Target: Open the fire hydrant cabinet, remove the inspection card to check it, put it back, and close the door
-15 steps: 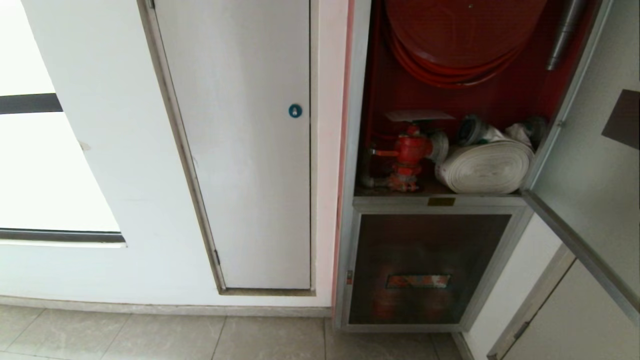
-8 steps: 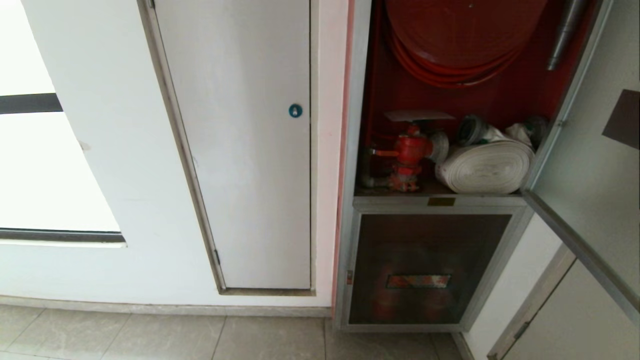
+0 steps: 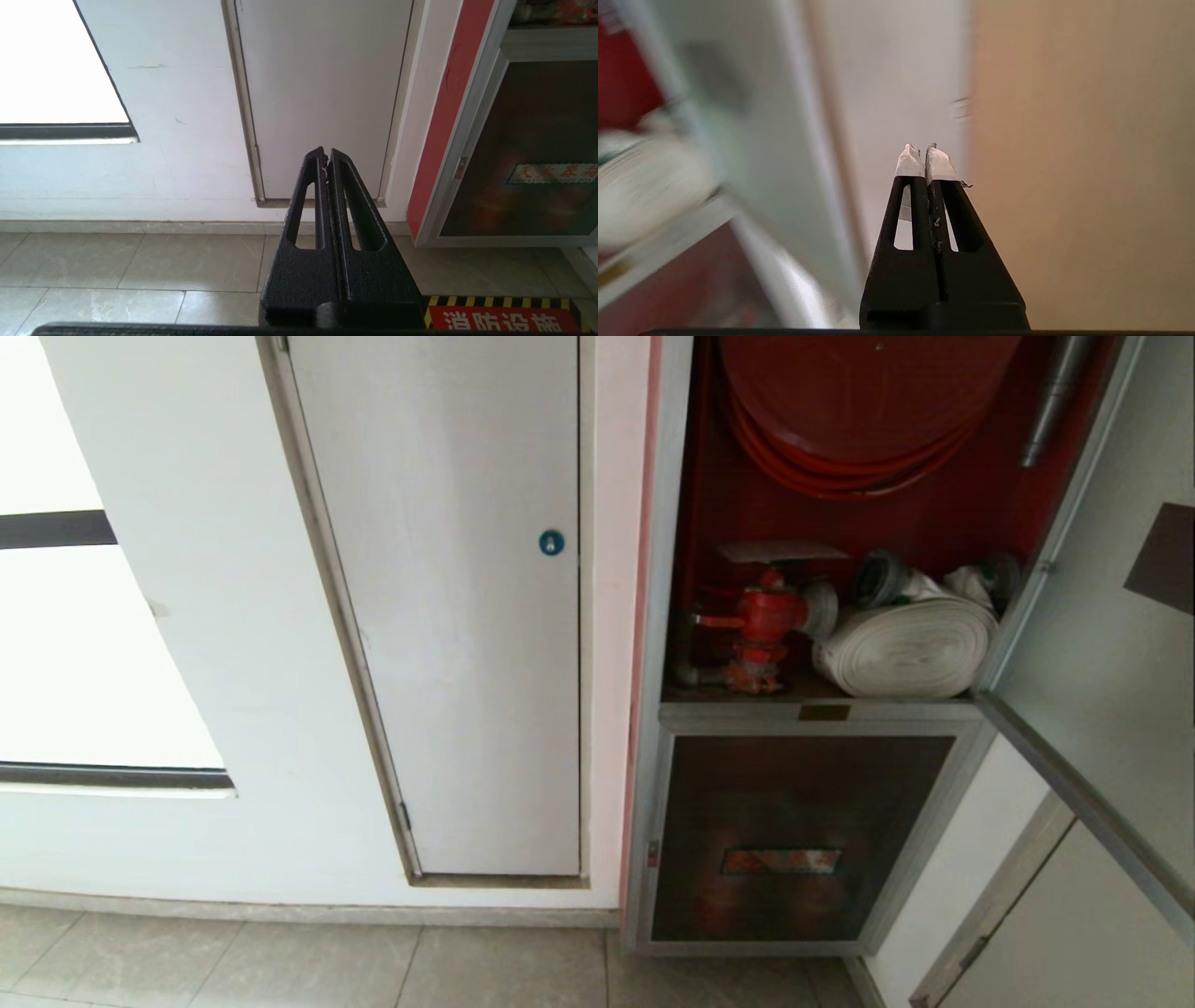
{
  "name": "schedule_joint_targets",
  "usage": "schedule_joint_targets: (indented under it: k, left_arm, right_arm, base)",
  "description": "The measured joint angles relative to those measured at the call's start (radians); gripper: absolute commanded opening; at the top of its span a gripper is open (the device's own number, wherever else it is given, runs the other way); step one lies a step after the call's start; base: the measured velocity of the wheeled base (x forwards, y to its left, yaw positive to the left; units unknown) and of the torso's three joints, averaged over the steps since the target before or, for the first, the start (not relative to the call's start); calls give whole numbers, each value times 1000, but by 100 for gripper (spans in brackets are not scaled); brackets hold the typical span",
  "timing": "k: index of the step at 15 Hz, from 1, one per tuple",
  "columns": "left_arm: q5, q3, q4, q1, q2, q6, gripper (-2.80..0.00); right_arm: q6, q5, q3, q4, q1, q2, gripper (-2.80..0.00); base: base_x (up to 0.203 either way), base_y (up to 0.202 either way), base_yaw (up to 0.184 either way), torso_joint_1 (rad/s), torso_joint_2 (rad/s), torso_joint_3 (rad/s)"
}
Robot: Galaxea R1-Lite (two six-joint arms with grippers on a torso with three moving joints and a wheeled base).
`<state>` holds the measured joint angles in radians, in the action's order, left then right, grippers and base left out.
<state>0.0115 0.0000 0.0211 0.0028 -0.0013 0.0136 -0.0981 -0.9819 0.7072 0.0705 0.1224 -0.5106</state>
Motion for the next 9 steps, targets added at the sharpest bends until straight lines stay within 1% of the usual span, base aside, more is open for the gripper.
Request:
schedule_joint_targets:
  k: [2, 5, 7, 9]
  left_arm:
    - [0, 0, 0, 0, 0, 0, -280]
    - [0, 0, 0, 0, 0, 0, -280]
    - [0, 0, 0, 0, 0, 0, -280]
    - [0, 0, 0, 0, 0, 0, -280]
  right_arm:
    - [4, 26, 37, 23, 109, -40, -280]
    - [39, 55, 130, 48, 232, -116, -280]
    - [52, 65, 163, 89, 259, -161, -280]
    - [67, 71, 176, 125, 266, -209, -280]
  base:
    - [0, 0, 0, 0, 0, 0]
    - [0, 0, 0, 0, 0, 0]
    - [0, 0, 0, 0, 0, 0]
    - [0, 0, 0, 0, 0, 0]
